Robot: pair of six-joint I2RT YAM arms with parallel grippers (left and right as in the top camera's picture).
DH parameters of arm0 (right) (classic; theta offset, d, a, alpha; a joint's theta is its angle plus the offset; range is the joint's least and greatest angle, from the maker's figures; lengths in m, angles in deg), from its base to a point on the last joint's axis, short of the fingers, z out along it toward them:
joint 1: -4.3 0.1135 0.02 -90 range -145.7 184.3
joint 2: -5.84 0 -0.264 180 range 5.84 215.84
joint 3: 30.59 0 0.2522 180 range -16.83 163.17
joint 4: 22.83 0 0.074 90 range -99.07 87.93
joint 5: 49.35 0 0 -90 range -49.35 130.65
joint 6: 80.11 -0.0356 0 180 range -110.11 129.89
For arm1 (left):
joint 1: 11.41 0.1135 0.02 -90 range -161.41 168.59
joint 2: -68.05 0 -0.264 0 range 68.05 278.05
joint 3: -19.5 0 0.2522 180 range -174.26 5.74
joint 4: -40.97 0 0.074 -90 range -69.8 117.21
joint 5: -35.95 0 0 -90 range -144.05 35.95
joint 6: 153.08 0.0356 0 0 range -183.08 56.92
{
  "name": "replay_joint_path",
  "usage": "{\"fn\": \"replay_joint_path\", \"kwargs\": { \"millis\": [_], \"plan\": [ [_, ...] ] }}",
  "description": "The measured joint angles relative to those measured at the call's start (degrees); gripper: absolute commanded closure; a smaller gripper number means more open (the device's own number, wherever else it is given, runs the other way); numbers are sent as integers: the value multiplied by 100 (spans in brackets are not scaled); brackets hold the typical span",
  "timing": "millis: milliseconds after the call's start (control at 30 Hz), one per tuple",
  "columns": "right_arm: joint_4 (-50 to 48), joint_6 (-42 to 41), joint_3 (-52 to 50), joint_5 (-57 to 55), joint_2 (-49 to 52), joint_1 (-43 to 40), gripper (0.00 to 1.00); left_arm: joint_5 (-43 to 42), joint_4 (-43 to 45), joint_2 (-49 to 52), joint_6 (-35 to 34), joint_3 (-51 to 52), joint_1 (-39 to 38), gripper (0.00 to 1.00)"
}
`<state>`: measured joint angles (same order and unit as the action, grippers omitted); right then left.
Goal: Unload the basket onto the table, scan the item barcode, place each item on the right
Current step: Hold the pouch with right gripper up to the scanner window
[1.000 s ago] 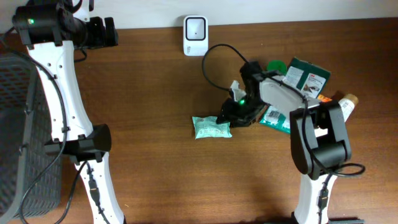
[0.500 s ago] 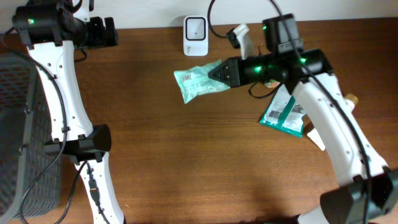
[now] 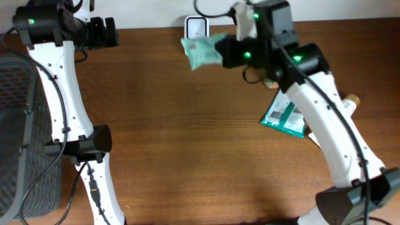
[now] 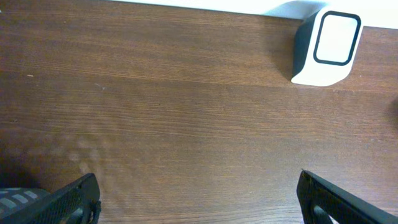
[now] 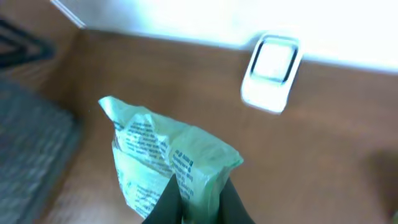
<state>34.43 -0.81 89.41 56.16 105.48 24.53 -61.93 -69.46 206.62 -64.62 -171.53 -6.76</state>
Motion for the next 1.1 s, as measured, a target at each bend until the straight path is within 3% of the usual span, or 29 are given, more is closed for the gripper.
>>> {"fn": "replay_joint_path", "kwargs": {
  "millis": [100, 167, 200, 233, 267, 300, 367, 433, 867, 1033, 1100],
  "plan": [
    [-1373, 1097, 103, -2310, 758, 527, 96, 2, 2, 0, 0, 0, 0, 1],
    [-3283, 2463, 129, -3550, 1567, 658, 96, 2, -22, 0, 2, 0, 0, 1],
    [-4262, 3117, 129, -3823, 1958, 660, 96, 7, 0, 0, 0, 0, 0, 1],
    [-5613, 4293, 120, -4122, 2636, 643, 96, 4, 2, 0, -2, 0, 0, 1],
    [-5692, 4756, 118, -4212, 2889, 634, 96, 2, -2, 0, 0, 0, -2, 1],
    [-6664, 5591, 125, -4109, 3270, 616, 96, 7, -11, 0, 2, 0, 0, 1],
    [-7077, 6522, 125, -3884, 3751, 570, 96, 2, -7, 0, 0, 0, -2, 1],
    [-7097, 6863, 122, -3794, 4087, 525, 96, 4, -2, 0, 0, 0, 0, 1],
    [-7567, 7086, 122, -3705, 4087, 498, 96, 2, -2, 0, 0, 0, 0, 1],
    [-6247, 6369, 122, -3705, 2966, 498, 96, 2, -4, 0, 0, 0, 0, 1],
    [-4760, 5477, 140, -3661, 2146, 498, 96, 2, 7, 0, 0, 0, 0, 1]
  ]
}}
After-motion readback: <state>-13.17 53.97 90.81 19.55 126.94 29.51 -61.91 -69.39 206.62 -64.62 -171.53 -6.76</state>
